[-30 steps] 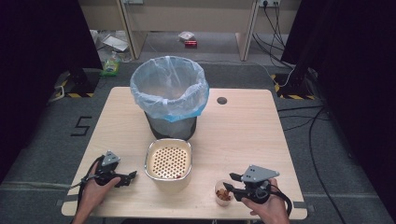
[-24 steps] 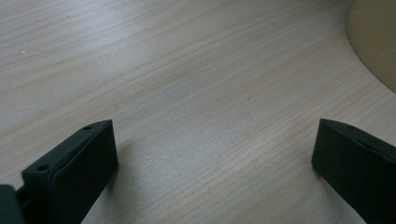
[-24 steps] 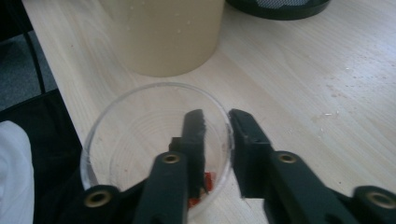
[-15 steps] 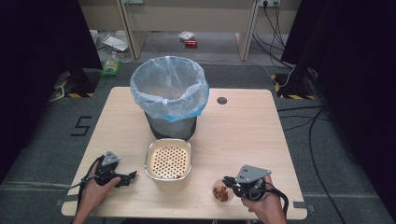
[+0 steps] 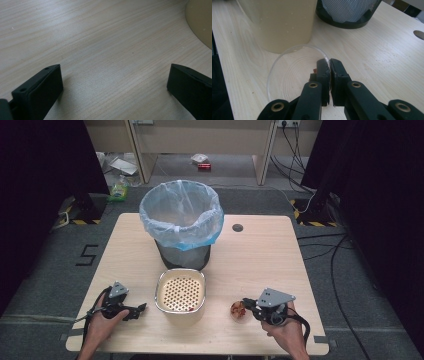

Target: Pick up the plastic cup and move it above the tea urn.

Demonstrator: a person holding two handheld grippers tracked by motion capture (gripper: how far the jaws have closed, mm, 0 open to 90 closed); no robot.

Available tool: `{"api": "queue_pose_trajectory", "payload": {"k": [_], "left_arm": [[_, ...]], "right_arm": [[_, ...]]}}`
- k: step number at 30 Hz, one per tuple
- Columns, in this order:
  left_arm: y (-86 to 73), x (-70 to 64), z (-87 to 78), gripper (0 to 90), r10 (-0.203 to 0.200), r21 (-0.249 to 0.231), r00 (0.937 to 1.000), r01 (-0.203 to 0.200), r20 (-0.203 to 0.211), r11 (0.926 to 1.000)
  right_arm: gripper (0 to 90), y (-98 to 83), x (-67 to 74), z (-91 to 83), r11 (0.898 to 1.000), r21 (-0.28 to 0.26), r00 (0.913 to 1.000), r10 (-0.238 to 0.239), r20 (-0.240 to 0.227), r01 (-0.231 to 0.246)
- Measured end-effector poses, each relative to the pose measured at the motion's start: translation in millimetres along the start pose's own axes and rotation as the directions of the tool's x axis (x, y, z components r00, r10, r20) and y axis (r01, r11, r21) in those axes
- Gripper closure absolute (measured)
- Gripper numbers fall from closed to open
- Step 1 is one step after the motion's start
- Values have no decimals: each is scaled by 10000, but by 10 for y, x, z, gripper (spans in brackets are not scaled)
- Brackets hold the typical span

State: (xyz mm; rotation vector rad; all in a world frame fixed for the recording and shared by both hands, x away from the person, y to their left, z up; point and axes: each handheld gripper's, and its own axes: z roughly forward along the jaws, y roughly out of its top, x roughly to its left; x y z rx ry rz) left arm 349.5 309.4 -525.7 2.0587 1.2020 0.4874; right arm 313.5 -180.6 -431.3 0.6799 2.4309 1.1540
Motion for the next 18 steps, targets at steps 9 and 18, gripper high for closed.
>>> {"api": "queue_pose_trajectory", "payload": {"k": [9,18], "left_arm": [[0,0,0,0,3,1,10000,-3,-1,10000],[0,0,0,0,1,-1,10000,-1,0,10000]], "right_arm": [[870,54,-93,57,9995,-12,9995,304,-98,-304],[868,4,-163,108,9978,184,9979,644,-30,-643]]}}
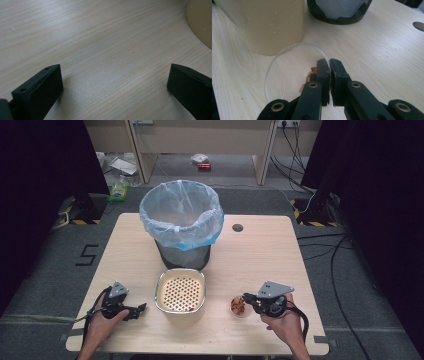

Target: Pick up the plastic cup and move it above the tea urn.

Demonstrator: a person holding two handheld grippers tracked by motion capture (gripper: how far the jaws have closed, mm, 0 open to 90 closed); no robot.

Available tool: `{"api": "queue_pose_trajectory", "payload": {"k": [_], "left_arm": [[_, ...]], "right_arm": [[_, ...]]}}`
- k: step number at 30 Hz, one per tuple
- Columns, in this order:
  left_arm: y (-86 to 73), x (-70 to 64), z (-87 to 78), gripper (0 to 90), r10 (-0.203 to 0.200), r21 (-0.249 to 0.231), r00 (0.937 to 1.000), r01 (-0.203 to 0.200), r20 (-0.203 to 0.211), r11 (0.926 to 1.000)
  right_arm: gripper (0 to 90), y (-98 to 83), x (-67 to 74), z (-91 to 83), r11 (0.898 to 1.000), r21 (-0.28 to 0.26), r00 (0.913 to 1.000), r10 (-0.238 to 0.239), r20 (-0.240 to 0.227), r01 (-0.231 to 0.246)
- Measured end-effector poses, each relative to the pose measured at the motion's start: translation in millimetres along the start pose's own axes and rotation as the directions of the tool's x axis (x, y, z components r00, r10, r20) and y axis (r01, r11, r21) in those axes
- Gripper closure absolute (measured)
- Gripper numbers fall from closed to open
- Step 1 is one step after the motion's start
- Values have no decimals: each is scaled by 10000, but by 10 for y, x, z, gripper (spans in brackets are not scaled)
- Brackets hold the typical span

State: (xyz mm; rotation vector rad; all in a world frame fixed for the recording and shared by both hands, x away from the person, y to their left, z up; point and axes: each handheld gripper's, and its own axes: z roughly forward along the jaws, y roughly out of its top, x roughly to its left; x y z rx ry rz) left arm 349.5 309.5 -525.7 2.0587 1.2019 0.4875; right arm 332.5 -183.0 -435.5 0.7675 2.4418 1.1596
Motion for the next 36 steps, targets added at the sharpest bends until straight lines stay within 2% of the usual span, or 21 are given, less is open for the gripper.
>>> {"api": "queue_pose_trajectory", "payload": {"k": [6,13,17,18,27,32,33,35,36], "left_arm": [[0,0,0,0,-3,-3,10000,3,5,10000],[0,0,0,0,-2,-3,10000,2,4,10000],[0,0,0,0,-2,-1,10000,2,5,10000],[0,0,0,0,-2,-1,10000,2,5,10000],[0,0,0,0,-2,-1,10000,2,5,10000],[0,0,0,0,-2,4,10000,2,7,10000],[1,0,0,0,-3,5,10000,3,6,10000],[1,0,0,0,-5,5,10000,5,5,10000],[4,1,3,0,-15,3,10000,15,-13,10000]], "right_arm": [[865,4,-5,3,10000,41,10000,50,-4,-50],[869,6,-3,0,9999,121,9999,-103,112,101],[877,49,31,-42,9977,187,9975,-654,265,650],[877,49,31,-42,9977,187,9975,-654,265,650],[876,249,-7,-189,9929,-725,9925,-876,856,938],[877,379,-6,-231,9848,-1261,9884,-1063,1085,1198],[876,444,5,-245,9795,-1515,9867,-1165,1134,1331],[877,465,9,-247,9773,-1612,9864,-1199,1126,1372],[876,529,27,-251,9707,-1834,9841,-1360,1146,1555]]}}
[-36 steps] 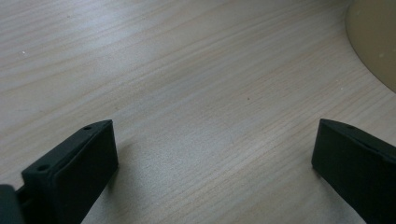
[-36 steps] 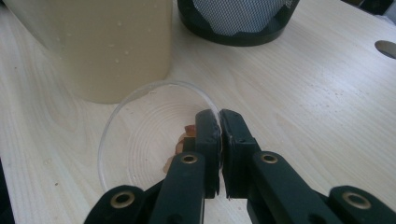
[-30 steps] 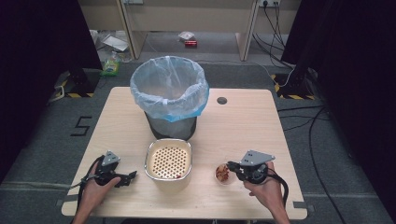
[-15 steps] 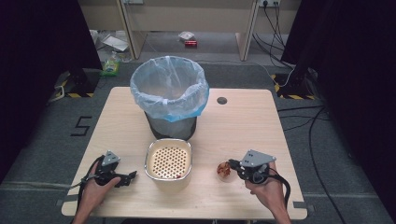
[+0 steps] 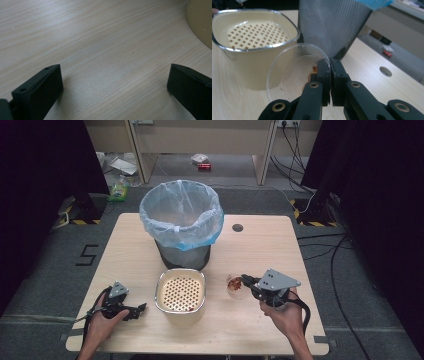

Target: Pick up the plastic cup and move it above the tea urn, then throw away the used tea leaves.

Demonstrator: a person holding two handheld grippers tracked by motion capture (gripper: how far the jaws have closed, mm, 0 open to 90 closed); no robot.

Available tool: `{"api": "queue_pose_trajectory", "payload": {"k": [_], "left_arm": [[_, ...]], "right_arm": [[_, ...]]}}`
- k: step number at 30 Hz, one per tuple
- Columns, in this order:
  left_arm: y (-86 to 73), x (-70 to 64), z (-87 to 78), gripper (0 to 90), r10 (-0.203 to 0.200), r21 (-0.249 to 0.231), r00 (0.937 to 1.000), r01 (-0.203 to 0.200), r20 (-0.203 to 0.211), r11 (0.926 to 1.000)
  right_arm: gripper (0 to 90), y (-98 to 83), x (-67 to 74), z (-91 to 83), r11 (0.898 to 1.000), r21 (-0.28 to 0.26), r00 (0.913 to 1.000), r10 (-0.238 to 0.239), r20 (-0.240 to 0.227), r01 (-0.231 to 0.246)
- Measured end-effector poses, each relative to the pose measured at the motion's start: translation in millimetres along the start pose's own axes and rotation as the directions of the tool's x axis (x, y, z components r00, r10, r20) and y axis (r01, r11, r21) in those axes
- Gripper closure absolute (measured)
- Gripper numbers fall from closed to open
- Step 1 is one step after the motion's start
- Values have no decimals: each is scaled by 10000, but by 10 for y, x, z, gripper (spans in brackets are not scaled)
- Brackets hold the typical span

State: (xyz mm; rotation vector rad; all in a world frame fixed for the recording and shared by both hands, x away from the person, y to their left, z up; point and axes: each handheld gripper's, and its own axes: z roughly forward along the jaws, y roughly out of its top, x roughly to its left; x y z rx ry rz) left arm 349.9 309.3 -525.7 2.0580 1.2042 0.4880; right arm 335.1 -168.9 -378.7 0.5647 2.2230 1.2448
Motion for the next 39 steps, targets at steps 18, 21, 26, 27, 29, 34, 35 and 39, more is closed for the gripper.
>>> {"api": "queue_pose_trajectory", "payload": {"k": [18,21,26,27,29,34,35,39], "left_arm": [[10,0,12,0,-45,-21,10000,45,-48,10000],[10,0,12,0,-45,-22,10000,45,-46,10000],[10,0,12,0,-45,-20,10000,45,-45,10000],[10,0,12,0,-45,-20,10000,45,-45,10000],[10,0,12,0,-46,-22,10000,46,-46,10000],[10,0,11,0,-44,-14,10000,43,-53,10000],[10,0,12,0,-45,-21,10000,45,-47,10000],[10,0,11,0,-43,-15,10000,43,-44,10000]], "right_arm": [[875,442,126,171,9912,-1153,9960,-709,-537,643],[875,498,160,201,9891,-1267,9949,-825,-581,746],[875,573,180,246,9858,-1468,9938,-913,-634,812],[875,573,180,246,9858,-1468,9938,-913,-634,812],[875,605,185,273,9844,-1547,9934,-949,-643,840],[875,688,215,345,9790,-1798,9913,-1106,-719,962],[874,732,233,380,9760,-1932,9898,-1179,-805,1005],[874,836,284,481,9691,-2123,9850,-1475,-900,1257]]}}
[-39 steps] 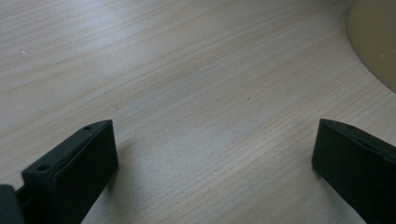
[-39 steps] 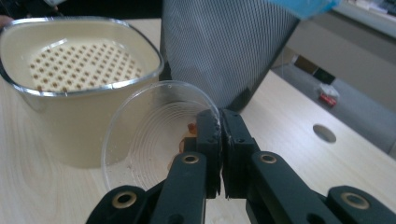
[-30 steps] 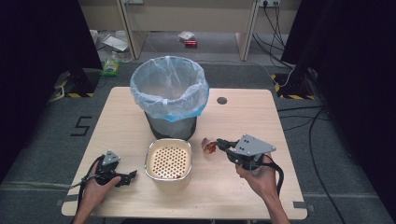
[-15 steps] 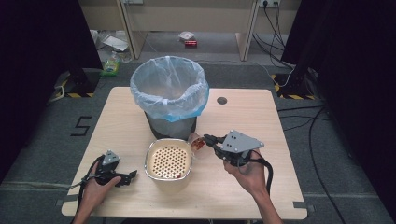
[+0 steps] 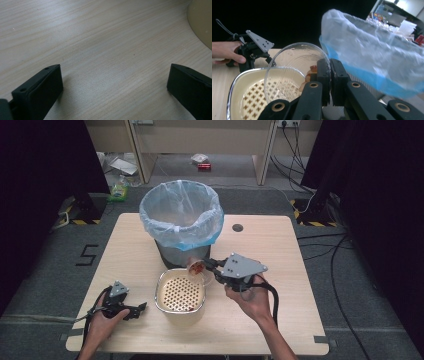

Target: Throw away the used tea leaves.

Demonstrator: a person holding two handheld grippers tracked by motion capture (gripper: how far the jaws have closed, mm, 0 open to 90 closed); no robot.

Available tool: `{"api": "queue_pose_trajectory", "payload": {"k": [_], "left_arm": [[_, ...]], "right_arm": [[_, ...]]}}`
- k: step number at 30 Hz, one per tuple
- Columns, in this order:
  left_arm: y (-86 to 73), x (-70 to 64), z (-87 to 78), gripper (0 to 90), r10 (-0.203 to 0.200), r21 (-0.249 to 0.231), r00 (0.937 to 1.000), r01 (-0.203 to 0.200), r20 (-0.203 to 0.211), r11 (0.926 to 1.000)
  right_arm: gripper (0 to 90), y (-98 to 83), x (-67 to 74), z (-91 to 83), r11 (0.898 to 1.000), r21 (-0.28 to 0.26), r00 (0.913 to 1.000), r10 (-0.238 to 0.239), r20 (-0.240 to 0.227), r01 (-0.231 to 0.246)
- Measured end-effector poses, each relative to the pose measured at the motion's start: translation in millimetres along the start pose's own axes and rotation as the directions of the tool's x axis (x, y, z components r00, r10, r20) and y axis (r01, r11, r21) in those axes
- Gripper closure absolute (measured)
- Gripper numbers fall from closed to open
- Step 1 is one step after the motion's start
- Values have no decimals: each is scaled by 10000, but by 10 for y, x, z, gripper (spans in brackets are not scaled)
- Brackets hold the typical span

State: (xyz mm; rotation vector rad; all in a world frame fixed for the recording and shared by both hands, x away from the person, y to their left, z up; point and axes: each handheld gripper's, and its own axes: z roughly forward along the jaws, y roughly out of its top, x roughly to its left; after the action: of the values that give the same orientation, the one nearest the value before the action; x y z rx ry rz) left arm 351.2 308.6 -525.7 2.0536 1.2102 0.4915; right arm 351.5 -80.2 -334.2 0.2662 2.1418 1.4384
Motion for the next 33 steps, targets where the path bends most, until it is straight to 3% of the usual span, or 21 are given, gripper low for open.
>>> {"api": "queue_pose_trajectory", "payload": {"k": [4,8,9,12,13,15,16,17,18,19,20,21,22,25,28,29,30,31,33], "left_arm": [[0,0,0,0,0,-1,10000,0,-3,10000],[0,0,0,0,4,4,10000,-4,-10,10000],[0,0,0,0,3,-5,10000,-3,-2,10000],[0,0,0,0,3,-3,10000,-3,1,10000],[0,0,0,0,3,3,10000,-3,-8,10000],[0,-1,0,0,5,0,10000,-5,-10,10000],[0,0,0,0,6,0,10000,-6,-12,10000],[0,0,0,0,6,0,10000,-6,-10,10000],[0,0,0,0,3,-6,10000,-3,-5,10000],[0,0,0,0,2,-4,10000,-2,-4,10000],[0,0,0,0,2,-4,10000,-2,-4,10000],[0,-1,0,0,3,3,10000,-3,-8,10000],[0,0,0,0,4,-2,10000,-4,-1,10000],[0,0,0,0,2,-2,10000,-2,-2,10000],[0,0,0,0,3,-2,10000,-3,-1,10000],[0,0,0,0,3,0,10000,-3,-3,10000],[0,0,0,0,1,-6,10000,-1,1,10000],[0,0,0,0,1,-6,10000,-1,1,10000],[0,0,0,0,5,7,10000,-5,-9,10000]], "right_arm": [[874,66,35,124,9991,-161,9992,-386,-132,384],[874,142,110,313,9923,-398,9927,-1182,-235,1172],[874,150,133,350,9872,-519,9881,-1521,-208,1509],[874,153,165,399,9807,-697,9827,-1843,-161,1827],[874,145,179,439,9711,-943,9752,-2211,-77,2194],[874,136,183,462,9660,-1114,9719,-2354,-64,2333],[874,108,197,512,9372,-1602,9499,-3126,76,3097],[874,108,197,512,9372,-1602,9499,-3126,76,3097],[872,102,207,542,9159,-1623,9297,-3668,331,3671],[872,100,214,554,9040,-1576,9175,-3948,488,3974],[872,100,214,554,9040,-1576,9175,-3948,488,3974],[872,96,225,570,8850,-1519,8979,-4353,659,4402],[874,69,242,611,8510,-1382,8620,-4969,1003,5066],[874,25,253,663,8133,-1250,8223,-5561,1207,5683],[876,-12,294,668,7717,-1591,7874,-5951,1607,6157],[877,-9,318,660,7544,-1677,7722,-6107,1754,6346],[877,4,340,653,7280,-1775,7489,-6354,1880,6622],[877,7,358,646,7167,-1858,7400,-6421,2002,6722],[877,23,389,629,6887,-1870,7129,-6641,2252,7005]]}}
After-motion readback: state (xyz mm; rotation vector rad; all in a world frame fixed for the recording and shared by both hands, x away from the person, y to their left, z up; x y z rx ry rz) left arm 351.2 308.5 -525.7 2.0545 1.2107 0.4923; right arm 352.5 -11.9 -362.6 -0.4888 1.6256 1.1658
